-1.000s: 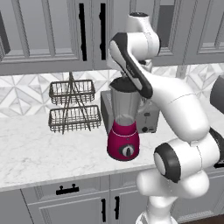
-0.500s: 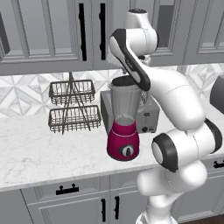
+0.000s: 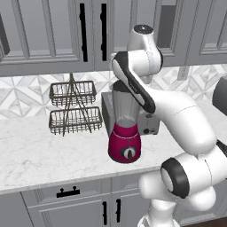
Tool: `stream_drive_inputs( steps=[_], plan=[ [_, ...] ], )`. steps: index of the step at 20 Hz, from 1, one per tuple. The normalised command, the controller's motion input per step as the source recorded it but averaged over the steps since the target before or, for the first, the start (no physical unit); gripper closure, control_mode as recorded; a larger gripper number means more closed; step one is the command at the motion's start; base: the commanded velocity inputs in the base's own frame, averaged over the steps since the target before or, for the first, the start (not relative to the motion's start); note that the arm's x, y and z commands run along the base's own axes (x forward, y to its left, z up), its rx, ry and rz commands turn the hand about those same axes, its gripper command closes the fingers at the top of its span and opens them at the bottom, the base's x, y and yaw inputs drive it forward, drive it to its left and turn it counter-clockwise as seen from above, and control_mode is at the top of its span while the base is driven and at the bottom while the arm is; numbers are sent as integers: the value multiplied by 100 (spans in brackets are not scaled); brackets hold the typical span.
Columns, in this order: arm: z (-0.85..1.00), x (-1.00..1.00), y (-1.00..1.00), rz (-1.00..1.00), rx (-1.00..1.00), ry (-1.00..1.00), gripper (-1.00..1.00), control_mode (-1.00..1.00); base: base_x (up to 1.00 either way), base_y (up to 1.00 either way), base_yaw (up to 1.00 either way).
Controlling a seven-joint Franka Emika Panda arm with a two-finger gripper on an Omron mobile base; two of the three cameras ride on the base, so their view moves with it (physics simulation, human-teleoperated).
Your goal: Close the lid blender by securely placing the lid on top.
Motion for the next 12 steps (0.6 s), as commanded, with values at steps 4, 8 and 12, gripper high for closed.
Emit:
stream_drive_inputs(
  steps=[4, 8, 12],
  plan=[
    [-43, 10, 9, 2, 0, -25, 100, -100, 0, 0, 0],
    [-6, 0, 7, 0, 1, -2, -100, -100, 0, 0, 0],
    [25, -28, 2, 0, -2, -3, -100, -100, 0, 0, 0]
  ],
)
